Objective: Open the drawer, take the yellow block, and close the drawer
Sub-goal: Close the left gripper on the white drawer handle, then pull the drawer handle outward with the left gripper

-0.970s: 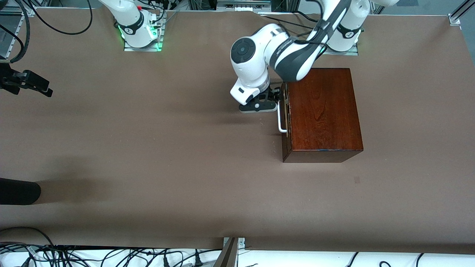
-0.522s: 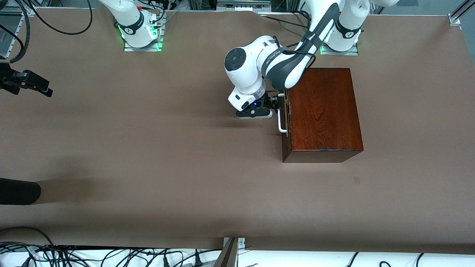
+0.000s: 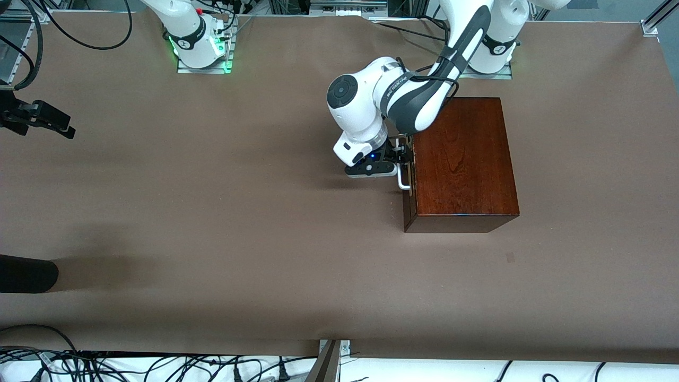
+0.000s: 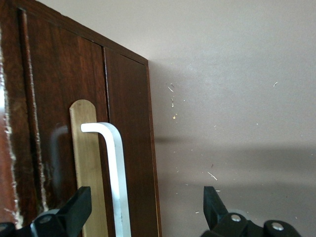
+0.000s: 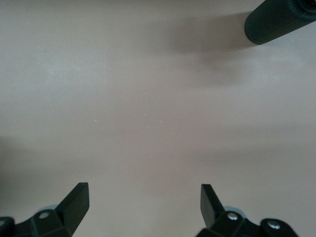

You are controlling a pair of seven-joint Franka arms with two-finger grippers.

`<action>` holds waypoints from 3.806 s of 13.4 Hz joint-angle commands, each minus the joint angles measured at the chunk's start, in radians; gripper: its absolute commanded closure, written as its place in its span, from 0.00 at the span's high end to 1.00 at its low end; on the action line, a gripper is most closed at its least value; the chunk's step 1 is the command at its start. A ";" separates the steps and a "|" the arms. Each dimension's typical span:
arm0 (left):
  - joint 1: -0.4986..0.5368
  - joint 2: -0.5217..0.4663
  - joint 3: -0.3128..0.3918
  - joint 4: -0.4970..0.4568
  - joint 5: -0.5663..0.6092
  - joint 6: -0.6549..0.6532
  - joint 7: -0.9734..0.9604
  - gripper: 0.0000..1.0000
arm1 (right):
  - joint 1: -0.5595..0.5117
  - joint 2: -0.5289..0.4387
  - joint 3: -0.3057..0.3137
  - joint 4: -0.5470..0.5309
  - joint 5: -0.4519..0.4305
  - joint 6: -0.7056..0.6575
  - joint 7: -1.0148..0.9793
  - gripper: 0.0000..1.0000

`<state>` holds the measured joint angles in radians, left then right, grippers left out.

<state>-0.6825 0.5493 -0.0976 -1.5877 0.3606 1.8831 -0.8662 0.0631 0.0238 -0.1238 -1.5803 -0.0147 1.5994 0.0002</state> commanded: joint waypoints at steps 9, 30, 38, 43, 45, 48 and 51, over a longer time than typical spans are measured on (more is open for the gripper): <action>-0.008 0.040 0.004 -0.028 0.008 0.059 -0.039 1.00 | -0.008 0.010 0.003 0.026 0.016 -0.010 0.004 1.00; -0.069 0.164 -0.031 0.187 -0.111 0.076 -0.200 1.00 | -0.008 0.011 -0.003 0.052 0.021 -0.022 -0.009 1.00; -0.101 0.167 -0.024 0.216 -0.123 0.093 -0.209 1.00 | -0.003 0.015 0.003 0.052 0.041 -0.024 -0.011 1.00; -0.127 0.196 -0.019 0.271 -0.160 0.102 -0.240 1.00 | 0.000 0.015 0.004 0.052 0.041 -0.024 -0.011 1.00; -0.132 0.199 -0.017 0.287 -0.170 0.102 -0.240 1.00 | 0.001 0.015 0.006 0.052 0.041 -0.024 -0.012 1.00; -0.134 0.208 -0.017 0.307 -0.173 0.116 -0.258 1.00 | 0.001 0.016 0.006 0.052 0.041 -0.024 -0.013 1.00; -0.134 0.210 -0.016 0.307 -0.206 0.151 -0.260 1.00 | 0.000 0.016 0.006 0.052 0.041 -0.024 -0.013 1.00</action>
<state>-0.8019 0.7300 -0.1137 -1.3364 0.1971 2.0083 -1.1136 0.0666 0.0321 -0.1190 -1.5468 0.0081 1.5929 -0.0023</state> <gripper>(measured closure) 0.000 0.000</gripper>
